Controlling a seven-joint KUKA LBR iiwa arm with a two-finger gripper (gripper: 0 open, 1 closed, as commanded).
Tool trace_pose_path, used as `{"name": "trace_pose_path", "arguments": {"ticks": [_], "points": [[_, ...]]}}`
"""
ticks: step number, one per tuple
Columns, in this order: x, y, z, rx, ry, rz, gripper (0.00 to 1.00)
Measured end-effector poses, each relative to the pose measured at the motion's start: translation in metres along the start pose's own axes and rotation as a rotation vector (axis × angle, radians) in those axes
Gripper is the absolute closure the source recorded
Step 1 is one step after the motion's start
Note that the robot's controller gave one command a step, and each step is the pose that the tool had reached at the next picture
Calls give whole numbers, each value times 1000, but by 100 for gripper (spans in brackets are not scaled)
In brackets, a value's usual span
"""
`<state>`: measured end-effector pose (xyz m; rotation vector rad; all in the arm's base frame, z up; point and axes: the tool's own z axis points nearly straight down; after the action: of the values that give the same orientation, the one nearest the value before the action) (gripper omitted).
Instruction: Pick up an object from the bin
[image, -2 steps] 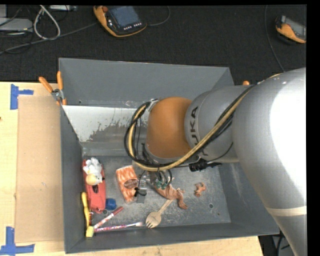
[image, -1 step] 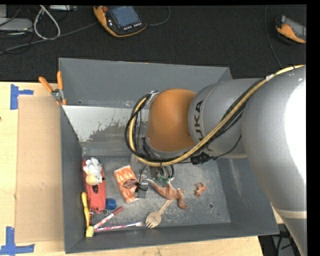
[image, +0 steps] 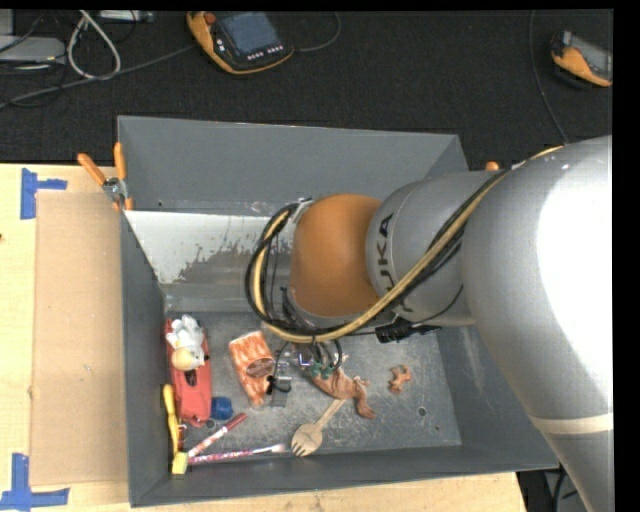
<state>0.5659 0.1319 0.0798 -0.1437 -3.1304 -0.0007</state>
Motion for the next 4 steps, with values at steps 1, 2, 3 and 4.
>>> {"name": "trace_pose_path", "arguments": {"ticks": [1, 2, 3, 4], "points": [[-2, 7, 10, -2, -9, 174, 0], [-2, 2, 11, -1, -2, 47, 100], [-2, 2, 11, -1, -2, 47, 100], [0, 1, -5, 0, 2, 48, 100]]}}
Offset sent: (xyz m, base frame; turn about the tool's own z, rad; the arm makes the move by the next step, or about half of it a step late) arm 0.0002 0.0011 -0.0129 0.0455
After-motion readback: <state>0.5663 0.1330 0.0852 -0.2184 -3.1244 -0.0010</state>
